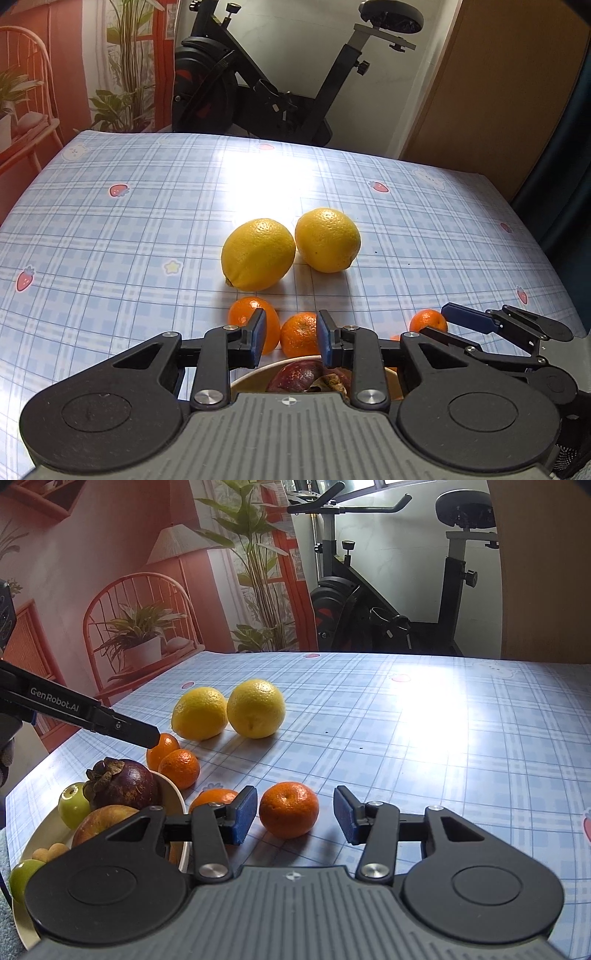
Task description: Organize fruits
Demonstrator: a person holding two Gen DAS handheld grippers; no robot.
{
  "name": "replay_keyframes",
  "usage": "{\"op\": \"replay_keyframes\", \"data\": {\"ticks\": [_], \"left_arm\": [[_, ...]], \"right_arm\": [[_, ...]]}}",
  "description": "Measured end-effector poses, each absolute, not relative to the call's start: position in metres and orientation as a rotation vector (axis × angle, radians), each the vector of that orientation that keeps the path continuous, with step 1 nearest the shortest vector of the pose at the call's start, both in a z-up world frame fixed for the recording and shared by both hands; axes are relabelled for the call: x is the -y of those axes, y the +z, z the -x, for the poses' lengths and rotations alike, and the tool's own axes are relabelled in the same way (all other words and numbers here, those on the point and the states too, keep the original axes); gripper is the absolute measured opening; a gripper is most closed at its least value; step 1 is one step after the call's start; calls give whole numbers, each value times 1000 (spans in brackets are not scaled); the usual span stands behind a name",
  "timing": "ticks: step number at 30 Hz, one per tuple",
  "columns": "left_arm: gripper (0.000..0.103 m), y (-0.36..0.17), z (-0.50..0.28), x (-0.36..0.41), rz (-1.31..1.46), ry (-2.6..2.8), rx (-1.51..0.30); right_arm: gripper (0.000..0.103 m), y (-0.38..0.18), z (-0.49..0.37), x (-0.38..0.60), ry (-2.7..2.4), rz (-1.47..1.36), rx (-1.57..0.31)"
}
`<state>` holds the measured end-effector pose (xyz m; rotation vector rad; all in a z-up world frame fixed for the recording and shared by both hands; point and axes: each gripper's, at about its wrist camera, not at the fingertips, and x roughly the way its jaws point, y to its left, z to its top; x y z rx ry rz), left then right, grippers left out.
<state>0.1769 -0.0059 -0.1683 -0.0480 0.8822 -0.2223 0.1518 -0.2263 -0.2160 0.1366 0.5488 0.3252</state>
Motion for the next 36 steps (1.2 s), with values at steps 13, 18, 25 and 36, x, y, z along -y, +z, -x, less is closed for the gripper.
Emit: {"op": "replay_keyframes", "data": {"ticks": [13, 18, 25, 36], "left_arm": [[31, -171, -186, 12, 32, -245, -911], [31, -175, -192, 22, 5, -261, -930], [31, -180, -198, 21, 33, -275, -973], [39, -195, -211, 20, 17, -237, -1026]], "right_arm": [[38, -216, -143, 237, 301, -190, -501], [38, -216, -144, 237, 298, -200, -505], [38, -216, -141, 239, 302, -211, -496], [38, -216, -138, 244, 297, -241, -480]]}}
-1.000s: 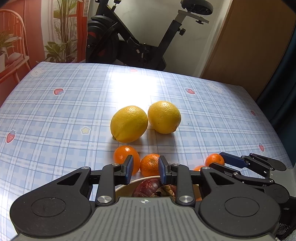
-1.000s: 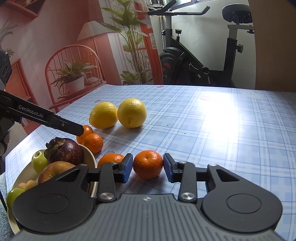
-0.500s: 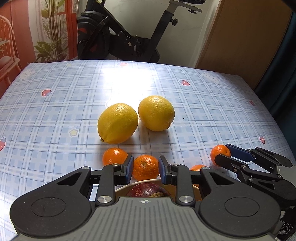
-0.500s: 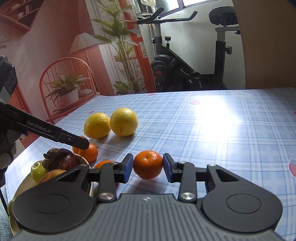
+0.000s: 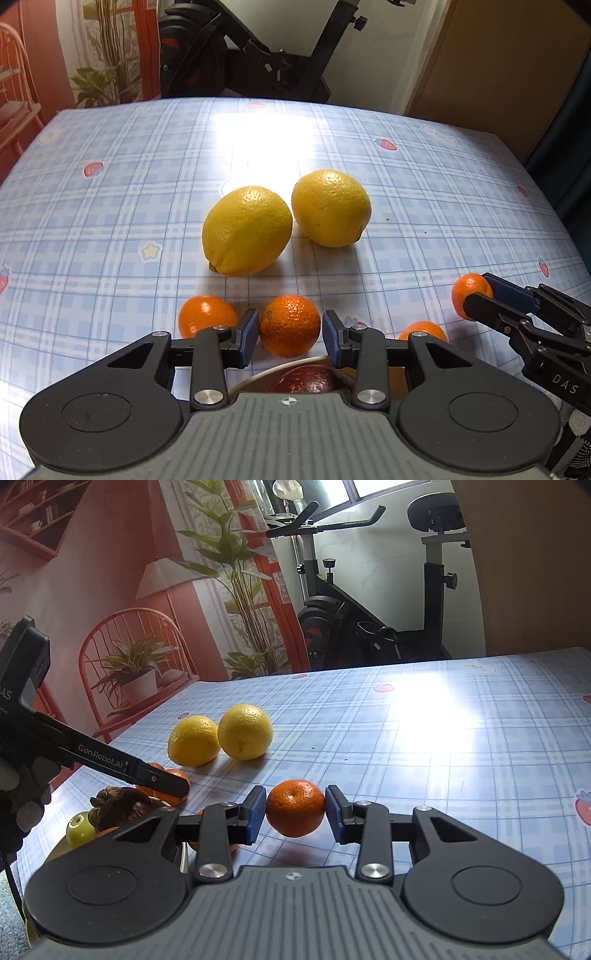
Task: Organize fruits
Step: 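Carry the tangerine onto the cream plate with both grippers and release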
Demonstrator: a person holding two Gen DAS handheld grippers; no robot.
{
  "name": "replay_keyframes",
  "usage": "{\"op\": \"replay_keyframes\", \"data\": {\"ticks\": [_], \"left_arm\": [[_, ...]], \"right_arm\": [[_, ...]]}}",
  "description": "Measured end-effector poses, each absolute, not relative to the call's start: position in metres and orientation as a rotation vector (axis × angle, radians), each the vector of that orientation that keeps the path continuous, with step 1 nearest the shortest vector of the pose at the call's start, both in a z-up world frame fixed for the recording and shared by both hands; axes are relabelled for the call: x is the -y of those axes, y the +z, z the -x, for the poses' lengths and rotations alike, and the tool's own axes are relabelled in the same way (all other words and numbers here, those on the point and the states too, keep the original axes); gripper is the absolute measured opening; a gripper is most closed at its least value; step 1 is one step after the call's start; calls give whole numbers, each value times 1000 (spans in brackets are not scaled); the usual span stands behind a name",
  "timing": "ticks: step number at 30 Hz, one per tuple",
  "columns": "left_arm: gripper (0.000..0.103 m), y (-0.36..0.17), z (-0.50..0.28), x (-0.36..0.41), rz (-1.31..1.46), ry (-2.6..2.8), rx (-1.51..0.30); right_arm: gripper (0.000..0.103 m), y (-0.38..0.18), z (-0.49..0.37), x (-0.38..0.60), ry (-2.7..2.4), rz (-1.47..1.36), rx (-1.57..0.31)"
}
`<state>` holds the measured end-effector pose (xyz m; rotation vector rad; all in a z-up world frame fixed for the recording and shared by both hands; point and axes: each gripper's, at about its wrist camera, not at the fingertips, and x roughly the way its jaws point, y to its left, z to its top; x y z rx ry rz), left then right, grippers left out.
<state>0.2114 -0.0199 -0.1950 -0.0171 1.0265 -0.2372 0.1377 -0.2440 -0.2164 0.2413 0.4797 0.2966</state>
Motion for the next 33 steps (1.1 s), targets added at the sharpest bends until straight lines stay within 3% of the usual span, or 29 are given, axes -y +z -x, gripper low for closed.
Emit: {"op": "replay_keyframes", "data": {"ticks": [12, 23, 33], "left_arm": [[38, -192, -208, 17, 77, -237, -1001], [38, -142, -169, -5, 140, -255, -869], [38, -138, -138, -14, 122, -261, -865]], "right_arm": [[38, -217, -137, 244, 300, -247, -480], [38, -217, -139, 246, 304, -258, -482], [38, -214, -136, 239, 265, -233, -529]]}}
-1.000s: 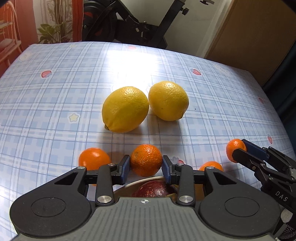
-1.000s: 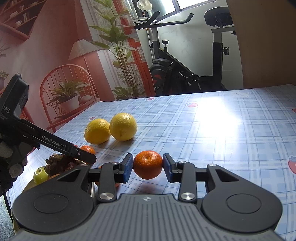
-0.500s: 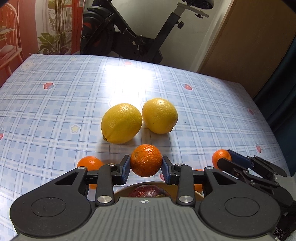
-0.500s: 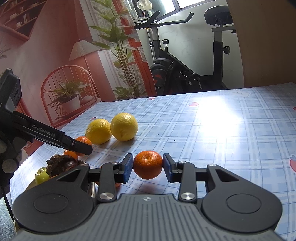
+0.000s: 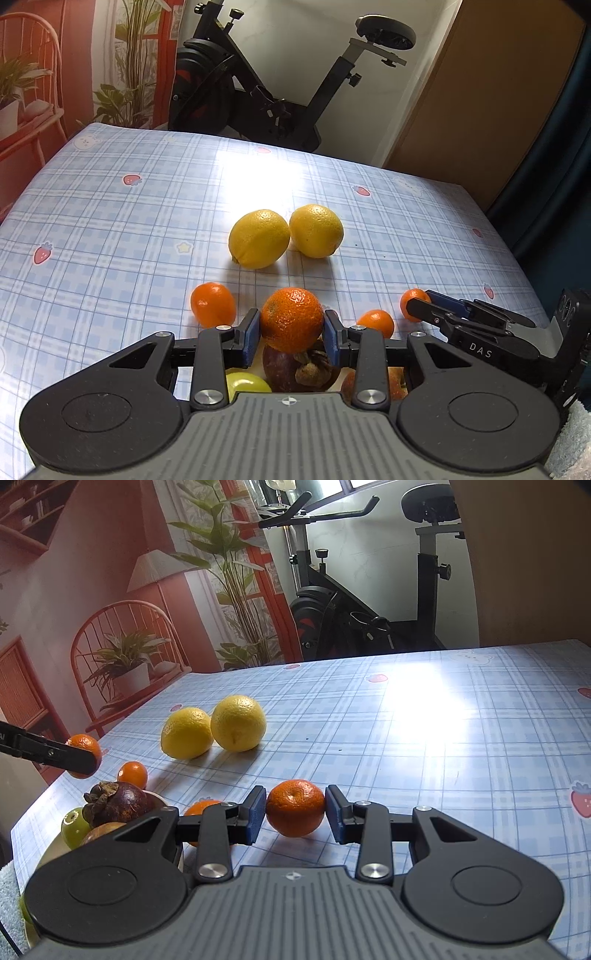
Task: Organize fruits
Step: 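Carry the tangerine onto the cream plate with both grippers and release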
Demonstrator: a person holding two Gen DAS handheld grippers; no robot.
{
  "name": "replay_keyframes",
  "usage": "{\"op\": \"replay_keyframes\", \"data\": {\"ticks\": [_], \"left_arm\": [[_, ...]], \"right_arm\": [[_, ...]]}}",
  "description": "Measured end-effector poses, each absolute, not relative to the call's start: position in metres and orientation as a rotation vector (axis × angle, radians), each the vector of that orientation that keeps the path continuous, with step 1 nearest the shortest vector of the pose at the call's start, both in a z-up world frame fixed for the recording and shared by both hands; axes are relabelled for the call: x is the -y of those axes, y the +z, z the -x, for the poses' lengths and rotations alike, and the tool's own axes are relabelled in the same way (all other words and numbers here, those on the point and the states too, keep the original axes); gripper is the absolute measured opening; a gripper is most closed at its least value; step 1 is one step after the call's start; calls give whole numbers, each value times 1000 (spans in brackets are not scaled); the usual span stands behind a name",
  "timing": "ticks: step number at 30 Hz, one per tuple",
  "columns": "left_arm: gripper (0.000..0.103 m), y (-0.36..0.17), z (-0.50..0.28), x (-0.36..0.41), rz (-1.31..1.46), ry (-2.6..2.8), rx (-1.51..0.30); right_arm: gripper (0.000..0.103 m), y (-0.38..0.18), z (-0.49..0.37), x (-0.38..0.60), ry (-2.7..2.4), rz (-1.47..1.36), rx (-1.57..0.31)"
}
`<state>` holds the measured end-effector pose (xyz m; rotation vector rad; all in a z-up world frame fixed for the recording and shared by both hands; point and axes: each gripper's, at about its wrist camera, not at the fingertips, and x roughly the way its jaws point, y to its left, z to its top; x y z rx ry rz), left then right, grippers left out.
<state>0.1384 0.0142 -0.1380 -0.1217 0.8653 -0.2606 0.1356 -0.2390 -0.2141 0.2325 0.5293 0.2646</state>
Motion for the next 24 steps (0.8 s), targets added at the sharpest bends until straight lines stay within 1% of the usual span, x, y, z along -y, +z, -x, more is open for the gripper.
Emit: {"op": "replay_keyframes", "data": {"ticks": [6, 15, 24], "left_arm": [[38, -134, -116, -21, 92, -265, -851], [38, -140, -85, -41, 91, -283, -855], [38, -153, -63, -56, 110, -285, -879]], "right_arm": [[38, -206, -105, 232, 246, -244, -532], [38, -174, -66, 206, 261, -217, -516], [38, -173, -41, 175, 273, -151, -570]]}}
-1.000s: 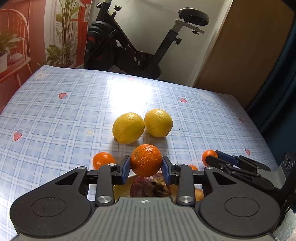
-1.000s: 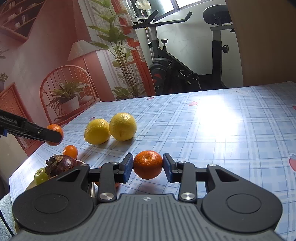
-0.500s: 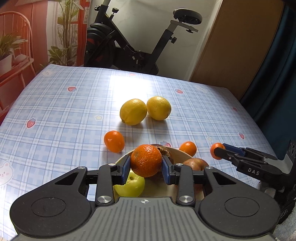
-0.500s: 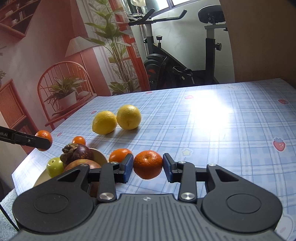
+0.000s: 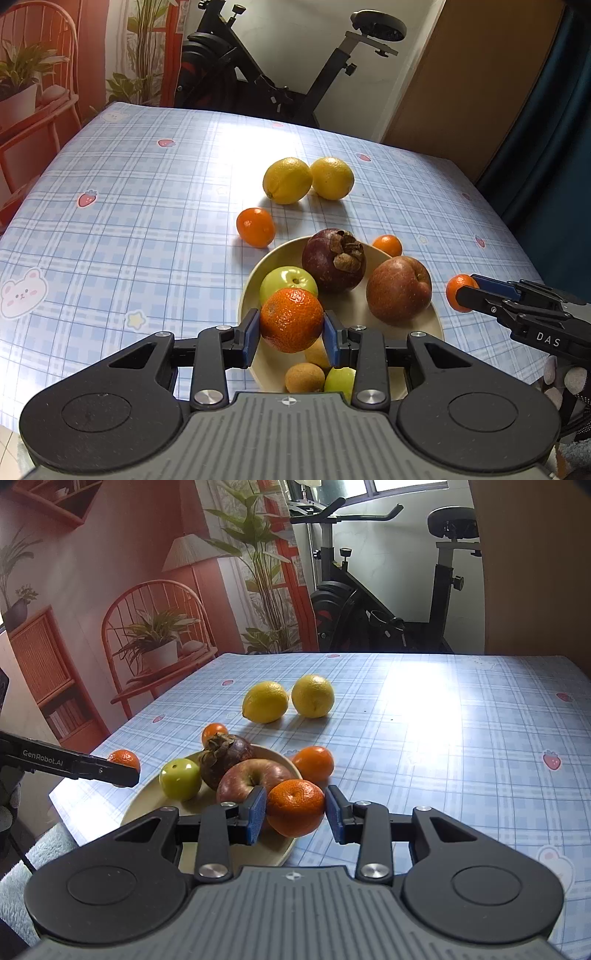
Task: Organize fruits
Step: 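Carry the tangerine onto the cream plate with both grippers and release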
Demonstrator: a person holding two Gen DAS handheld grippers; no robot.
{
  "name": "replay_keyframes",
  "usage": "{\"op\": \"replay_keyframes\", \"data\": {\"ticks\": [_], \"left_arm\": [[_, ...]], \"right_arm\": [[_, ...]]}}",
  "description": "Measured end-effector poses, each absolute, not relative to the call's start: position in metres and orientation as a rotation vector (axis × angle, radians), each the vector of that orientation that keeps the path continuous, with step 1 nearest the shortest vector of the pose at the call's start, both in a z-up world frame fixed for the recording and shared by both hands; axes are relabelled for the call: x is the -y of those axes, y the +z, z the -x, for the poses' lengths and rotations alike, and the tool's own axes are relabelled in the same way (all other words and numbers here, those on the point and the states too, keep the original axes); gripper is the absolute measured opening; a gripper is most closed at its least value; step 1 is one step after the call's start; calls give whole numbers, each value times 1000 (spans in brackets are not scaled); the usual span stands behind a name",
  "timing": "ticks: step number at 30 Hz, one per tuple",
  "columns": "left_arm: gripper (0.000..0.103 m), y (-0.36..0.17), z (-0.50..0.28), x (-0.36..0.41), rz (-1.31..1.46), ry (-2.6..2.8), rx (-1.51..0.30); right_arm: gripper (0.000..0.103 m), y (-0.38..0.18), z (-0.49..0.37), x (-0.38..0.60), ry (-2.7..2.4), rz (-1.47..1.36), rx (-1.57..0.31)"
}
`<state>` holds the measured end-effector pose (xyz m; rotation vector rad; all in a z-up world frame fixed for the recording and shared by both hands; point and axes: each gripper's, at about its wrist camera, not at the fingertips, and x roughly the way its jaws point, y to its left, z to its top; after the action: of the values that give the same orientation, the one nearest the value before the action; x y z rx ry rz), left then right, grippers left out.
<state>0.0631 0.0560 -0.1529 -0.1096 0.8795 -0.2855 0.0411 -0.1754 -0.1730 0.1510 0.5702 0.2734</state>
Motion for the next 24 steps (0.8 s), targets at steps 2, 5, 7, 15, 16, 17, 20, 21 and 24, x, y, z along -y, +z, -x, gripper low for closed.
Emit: {"op": "replay_keyframes", "data": {"ticks": [2, 5, 7, 15, 16, 17, 20, 21, 24], "left_arm": [[38, -156, -62, -56, 103, -284, -881], [38, -160, -61, -57, 92, -274, -876], [38, -163, -60, -57, 89, -271, -877], [38, -170, -64, -56, 69, -264, -903], [38, -171, -65, -55, 64, -260, -903], [38, -171, -66, -55, 59, -257, -903], [38, -172, -66, -53, 52, -262, -898], [38, -172, -66, -52, 52, -263, -899], [38, -172, -66, -51, 36, -265, -895]], "right_arm": [[38, -174, -40, 169, 284, -139, -584], [38, -178, -40, 158, 303, -105, -606], [38, -180, -41, 154, 313, -96, -615], [38, -191, -47, 144, 344, -71, -635], [38, -193, -48, 143, 343, -67, -638], [38, -193, -49, 142, 342, -62, -641], [38, -196, -51, 143, 343, -61, -641], [38, -196, -51, 143, 342, -62, -640], [38, -198, -50, 142, 341, -56, -631]]}}
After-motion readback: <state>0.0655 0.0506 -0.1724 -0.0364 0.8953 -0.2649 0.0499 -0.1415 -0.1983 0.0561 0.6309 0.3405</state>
